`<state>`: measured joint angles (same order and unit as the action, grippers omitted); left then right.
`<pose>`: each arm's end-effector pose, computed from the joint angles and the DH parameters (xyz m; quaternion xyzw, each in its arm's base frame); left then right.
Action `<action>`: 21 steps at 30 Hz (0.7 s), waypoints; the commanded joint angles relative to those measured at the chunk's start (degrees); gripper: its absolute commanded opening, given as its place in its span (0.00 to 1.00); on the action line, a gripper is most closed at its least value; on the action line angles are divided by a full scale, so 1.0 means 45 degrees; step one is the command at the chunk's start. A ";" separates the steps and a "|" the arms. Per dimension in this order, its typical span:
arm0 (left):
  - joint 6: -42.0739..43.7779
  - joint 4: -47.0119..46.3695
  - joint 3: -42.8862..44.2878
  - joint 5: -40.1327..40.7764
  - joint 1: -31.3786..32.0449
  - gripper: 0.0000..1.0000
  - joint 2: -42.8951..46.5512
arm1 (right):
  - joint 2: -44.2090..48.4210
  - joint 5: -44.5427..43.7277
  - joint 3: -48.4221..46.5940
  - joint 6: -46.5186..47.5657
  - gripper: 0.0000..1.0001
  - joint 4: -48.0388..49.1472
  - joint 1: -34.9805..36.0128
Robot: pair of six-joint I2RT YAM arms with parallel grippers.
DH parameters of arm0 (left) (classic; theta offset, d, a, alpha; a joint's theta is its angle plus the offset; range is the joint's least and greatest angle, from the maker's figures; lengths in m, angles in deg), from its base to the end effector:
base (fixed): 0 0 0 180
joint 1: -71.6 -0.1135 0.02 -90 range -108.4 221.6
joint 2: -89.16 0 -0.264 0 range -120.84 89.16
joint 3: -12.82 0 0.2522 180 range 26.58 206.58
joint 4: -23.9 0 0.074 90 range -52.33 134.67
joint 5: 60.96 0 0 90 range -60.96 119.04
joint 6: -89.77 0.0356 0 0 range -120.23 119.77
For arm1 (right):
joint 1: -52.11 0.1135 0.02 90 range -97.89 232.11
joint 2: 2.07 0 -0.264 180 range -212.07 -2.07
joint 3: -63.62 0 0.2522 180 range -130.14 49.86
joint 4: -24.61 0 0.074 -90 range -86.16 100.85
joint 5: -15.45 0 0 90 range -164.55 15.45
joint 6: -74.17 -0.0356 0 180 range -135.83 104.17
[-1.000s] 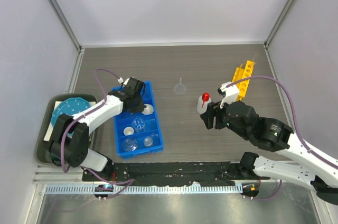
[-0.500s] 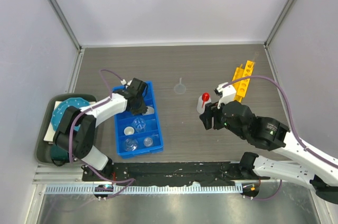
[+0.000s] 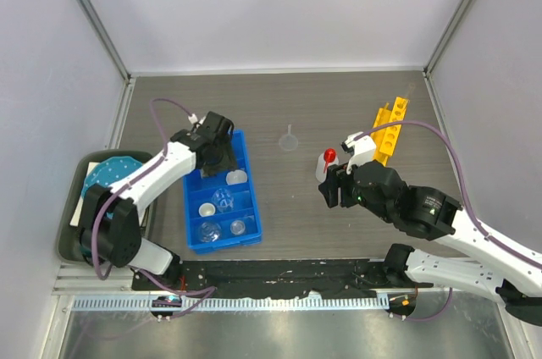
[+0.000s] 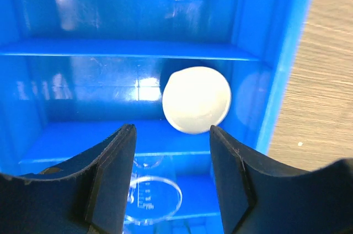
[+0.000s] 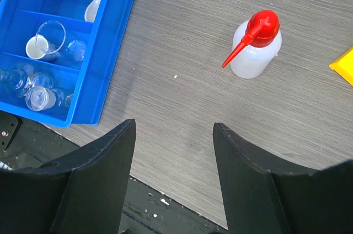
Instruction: Organize the chemistry lab equipment
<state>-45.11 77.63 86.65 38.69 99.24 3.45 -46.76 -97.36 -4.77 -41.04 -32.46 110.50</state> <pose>0.2615 -0.1302 0.2255 -0.1635 0.9603 -0.0582 0.2184 0.0917 0.1226 0.3418 -0.1565 0.8538 0.1801 0.4626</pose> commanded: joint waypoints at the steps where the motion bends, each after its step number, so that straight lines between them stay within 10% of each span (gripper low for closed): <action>1: 0.0501 0.2091 0.1394 0.0960 0.0010 0.60 0.1447 | 0.0047 -0.0049 -0.0340 0.0192 0.63 0.0386 0.0052; 21: 0.0989 0.3305 0.9518 0.1058 0.1786 0.58 -0.4543 | 0.0614 -0.0400 -0.0223 0.0173 0.63 -0.0298 0.0052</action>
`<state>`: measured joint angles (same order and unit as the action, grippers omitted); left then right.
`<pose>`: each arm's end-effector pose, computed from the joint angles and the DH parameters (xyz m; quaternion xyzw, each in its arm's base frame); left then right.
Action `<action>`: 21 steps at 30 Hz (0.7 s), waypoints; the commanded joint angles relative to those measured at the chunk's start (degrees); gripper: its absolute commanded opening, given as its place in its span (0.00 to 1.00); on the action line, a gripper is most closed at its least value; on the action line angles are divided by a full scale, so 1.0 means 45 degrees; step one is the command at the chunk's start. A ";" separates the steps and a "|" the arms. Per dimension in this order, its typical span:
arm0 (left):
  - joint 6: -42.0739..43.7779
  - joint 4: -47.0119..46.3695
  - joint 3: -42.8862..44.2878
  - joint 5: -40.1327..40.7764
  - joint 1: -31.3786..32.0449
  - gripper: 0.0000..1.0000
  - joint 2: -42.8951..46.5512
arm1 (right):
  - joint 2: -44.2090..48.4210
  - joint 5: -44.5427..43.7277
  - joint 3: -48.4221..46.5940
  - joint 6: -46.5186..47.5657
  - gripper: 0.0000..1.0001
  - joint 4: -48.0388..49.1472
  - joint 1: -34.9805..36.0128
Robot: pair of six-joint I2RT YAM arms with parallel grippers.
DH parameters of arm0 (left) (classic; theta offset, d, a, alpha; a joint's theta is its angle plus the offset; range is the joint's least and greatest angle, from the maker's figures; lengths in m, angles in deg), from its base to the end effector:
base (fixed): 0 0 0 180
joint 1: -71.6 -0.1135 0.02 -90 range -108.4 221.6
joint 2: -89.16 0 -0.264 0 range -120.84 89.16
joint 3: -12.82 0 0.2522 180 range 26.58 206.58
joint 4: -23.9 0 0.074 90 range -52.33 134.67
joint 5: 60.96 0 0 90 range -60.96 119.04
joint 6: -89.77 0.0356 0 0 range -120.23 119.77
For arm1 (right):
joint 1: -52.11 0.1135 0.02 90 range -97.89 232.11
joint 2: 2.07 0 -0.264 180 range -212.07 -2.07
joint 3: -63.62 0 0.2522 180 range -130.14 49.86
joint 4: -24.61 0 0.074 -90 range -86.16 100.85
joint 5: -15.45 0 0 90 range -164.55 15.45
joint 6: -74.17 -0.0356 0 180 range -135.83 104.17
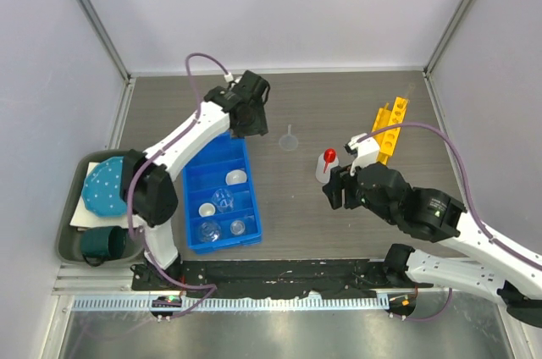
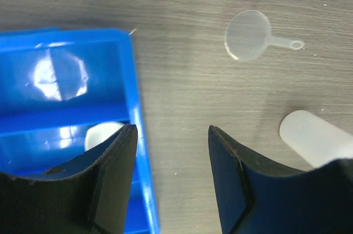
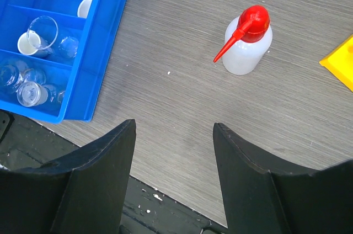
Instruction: Organize the chemistry lab equipment
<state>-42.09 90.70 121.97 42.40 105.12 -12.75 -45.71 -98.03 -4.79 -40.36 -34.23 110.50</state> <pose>0.3211 -0.2028 0.3099 -0.1001 0.9536 -0.0706 0.2750 0.0888 0.1172 0.3416 -0.1605 0.8551 0.1693 0.4631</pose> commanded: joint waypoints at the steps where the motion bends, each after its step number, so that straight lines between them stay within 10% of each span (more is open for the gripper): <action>1: 0.0358 0.0440 0.2330 0.0214 0.0539 0.58 -0.1470 | 0.0419 -0.0230 -0.0141 0.0003 0.63 0.0096 0.0052; 21: 0.0983 0.1163 0.7334 -0.0353 0.1048 0.61 -0.5692 | 0.0010 0.0317 0.0485 0.0159 0.64 0.0916 0.0071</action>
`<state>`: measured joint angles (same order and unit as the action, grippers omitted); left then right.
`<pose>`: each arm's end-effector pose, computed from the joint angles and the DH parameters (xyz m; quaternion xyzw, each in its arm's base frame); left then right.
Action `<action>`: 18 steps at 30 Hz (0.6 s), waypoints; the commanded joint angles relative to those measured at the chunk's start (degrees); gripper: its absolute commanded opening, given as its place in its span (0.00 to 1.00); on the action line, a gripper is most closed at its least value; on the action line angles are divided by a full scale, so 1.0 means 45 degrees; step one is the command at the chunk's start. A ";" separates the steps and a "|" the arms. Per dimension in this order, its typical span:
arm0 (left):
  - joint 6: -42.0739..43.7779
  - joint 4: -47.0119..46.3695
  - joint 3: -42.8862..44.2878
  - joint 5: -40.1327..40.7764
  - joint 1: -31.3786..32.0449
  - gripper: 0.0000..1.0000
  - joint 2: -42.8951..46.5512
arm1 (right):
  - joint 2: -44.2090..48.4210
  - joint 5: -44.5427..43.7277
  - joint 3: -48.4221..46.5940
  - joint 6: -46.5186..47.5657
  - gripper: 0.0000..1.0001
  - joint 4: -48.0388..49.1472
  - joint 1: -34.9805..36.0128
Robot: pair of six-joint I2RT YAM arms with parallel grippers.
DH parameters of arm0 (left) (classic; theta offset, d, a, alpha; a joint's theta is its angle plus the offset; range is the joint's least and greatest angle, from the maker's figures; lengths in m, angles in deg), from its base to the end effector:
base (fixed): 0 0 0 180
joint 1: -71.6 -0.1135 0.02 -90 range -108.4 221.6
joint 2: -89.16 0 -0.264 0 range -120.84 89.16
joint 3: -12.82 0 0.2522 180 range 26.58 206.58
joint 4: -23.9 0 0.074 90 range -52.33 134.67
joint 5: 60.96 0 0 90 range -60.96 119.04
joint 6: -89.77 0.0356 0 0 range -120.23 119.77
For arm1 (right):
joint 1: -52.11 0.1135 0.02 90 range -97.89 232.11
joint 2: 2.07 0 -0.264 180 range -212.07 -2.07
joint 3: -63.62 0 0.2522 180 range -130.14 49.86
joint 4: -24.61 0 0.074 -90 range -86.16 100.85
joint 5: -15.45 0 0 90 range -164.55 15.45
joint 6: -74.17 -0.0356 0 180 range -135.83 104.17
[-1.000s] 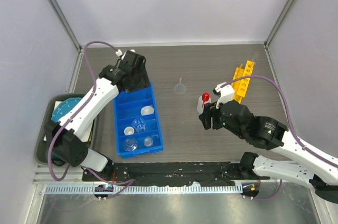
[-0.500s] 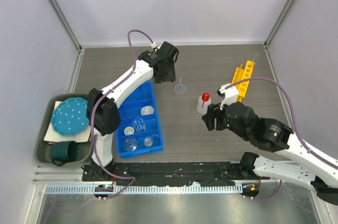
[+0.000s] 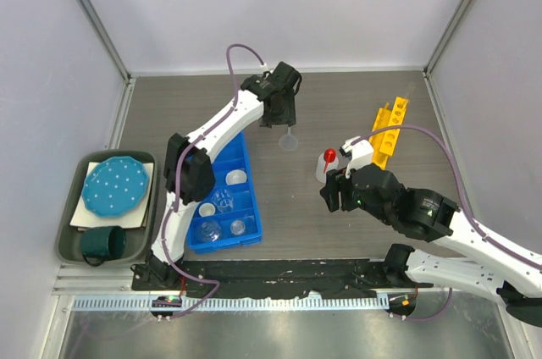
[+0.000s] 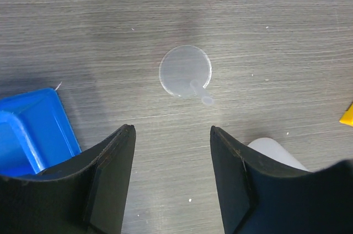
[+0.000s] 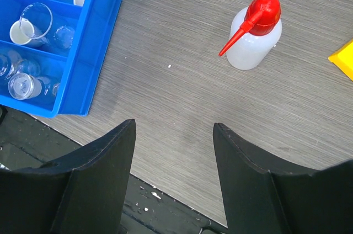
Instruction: Organize the chemistry lab equipment
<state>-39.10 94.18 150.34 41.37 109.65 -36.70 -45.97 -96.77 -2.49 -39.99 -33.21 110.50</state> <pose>0.3813 -0.2888 0.2856 -0.0359 0.9569 -0.0863 0.2748 0.0902 0.1209 0.3296 -0.1727 0.8601 0.1670 0.4501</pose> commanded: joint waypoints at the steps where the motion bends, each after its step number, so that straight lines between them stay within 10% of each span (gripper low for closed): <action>1: 0.0337 0.0391 0.1148 -0.0144 0.0042 0.62 -0.0564 | 0.0029 0.0035 -0.0006 0.0077 0.64 0.0688 0.0071; 18: 0.0338 0.0118 0.2711 -0.0749 0.0062 0.65 -0.2205 | -0.0342 0.0054 -0.0103 0.0174 0.63 0.0454 0.0071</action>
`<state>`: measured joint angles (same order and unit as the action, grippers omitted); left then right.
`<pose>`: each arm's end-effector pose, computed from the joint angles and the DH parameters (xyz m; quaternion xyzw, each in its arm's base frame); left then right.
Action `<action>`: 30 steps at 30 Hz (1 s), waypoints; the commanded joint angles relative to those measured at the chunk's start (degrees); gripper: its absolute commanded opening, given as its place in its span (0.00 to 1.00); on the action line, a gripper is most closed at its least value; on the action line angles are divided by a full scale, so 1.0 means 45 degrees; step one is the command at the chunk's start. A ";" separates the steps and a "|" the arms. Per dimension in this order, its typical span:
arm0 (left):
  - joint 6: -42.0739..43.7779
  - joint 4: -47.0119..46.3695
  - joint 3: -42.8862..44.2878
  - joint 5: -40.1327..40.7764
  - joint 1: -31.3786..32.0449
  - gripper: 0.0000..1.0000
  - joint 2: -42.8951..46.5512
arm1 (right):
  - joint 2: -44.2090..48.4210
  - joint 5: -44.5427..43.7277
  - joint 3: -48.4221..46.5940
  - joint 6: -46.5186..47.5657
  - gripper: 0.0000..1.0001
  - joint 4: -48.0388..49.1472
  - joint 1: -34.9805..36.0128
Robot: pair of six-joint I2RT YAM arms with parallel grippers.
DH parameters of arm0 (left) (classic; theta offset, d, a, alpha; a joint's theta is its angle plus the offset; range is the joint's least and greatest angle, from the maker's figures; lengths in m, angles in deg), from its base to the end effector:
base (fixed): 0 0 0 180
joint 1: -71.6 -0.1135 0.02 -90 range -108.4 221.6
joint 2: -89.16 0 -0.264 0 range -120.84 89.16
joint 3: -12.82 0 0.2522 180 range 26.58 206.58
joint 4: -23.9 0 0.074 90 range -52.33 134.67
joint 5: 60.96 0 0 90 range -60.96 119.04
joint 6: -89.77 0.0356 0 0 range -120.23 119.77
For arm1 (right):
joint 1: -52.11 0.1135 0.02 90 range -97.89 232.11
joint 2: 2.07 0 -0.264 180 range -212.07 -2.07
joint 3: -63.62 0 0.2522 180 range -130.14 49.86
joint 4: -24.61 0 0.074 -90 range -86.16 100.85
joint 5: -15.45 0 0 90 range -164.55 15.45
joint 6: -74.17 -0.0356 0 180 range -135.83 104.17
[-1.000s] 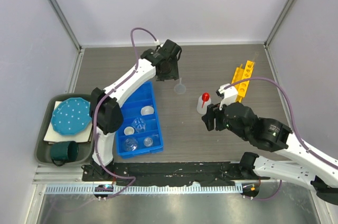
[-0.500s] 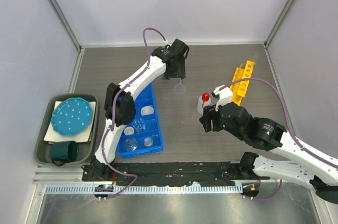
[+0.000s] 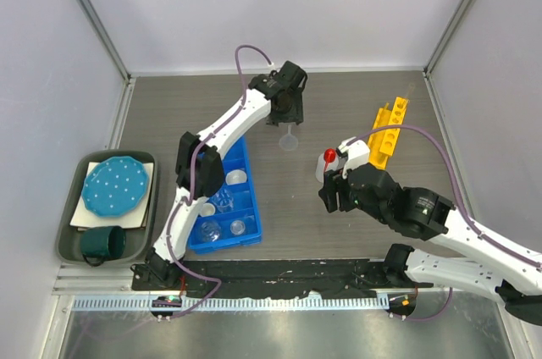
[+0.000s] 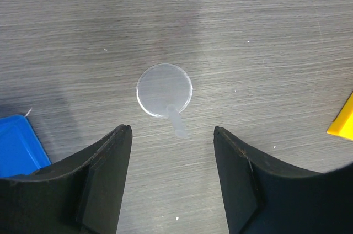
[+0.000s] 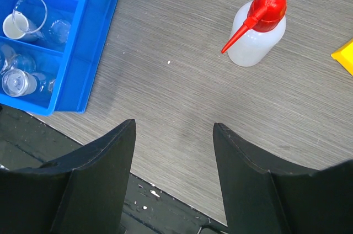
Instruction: Organize the chemistry lab equipment
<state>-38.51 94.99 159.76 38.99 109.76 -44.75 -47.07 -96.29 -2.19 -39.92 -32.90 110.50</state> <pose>0.4021 -0.3081 0.2680 -0.0249 0.9578 -0.1041 0.2669 0.0924 0.1250 0.3258 -0.1780 0.8636 0.1636 0.4423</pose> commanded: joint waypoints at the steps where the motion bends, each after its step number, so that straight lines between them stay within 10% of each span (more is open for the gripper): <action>1: 0.0206 -0.0062 0.0637 -0.0201 0.0038 0.64 -0.0457 | -0.0119 -0.0072 -0.0171 0.0198 0.64 0.0386 0.0071; 30: 0.0421 -0.0004 0.0716 -0.0123 -0.0099 0.12 -0.1005 | -0.0568 -0.0052 0.0180 0.0218 0.64 0.0874 0.0052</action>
<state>-37.28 95.14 161.36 38.45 109.67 -49.27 -49.69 -96.26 -1.60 -39.27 -31.81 110.50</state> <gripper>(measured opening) 0.185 0.636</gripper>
